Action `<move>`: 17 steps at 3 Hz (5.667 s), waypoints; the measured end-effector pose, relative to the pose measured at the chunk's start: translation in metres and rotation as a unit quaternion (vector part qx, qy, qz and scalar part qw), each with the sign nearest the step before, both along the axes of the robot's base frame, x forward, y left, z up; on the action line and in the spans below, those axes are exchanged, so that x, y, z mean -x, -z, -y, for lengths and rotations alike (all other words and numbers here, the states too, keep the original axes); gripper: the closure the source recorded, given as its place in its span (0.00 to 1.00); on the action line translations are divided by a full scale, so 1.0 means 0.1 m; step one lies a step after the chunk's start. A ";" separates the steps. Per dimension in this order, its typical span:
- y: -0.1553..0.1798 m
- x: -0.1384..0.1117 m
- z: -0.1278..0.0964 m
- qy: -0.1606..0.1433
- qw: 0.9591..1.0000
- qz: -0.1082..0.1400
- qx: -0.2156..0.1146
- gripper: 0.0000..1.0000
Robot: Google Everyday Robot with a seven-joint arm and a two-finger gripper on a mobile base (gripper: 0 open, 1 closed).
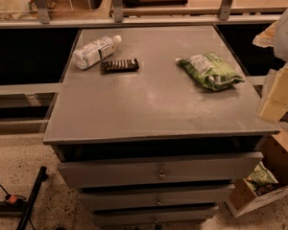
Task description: Move green jalapeno chip bag near rxbar chocolate
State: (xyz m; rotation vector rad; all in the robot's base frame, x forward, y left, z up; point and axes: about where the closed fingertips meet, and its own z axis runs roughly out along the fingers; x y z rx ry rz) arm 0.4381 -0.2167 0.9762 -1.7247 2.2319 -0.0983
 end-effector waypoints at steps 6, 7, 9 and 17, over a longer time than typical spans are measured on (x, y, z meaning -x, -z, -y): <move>0.83 -1.72 0.98 0.101 0.987 0.055 -0.110 0.00; 1.08 -1.91 0.87 0.102 0.984 0.046 -0.138 0.00; 1.60 -2.01 0.67 0.098 0.984 0.009 -0.149 0.41; 0.48 -2.17 -0.29 0.027 0.966 0.126 -0.224 1.00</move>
Offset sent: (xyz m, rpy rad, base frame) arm 0.0654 -0.0559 -0.0177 -0.0612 -0.0547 -0.1007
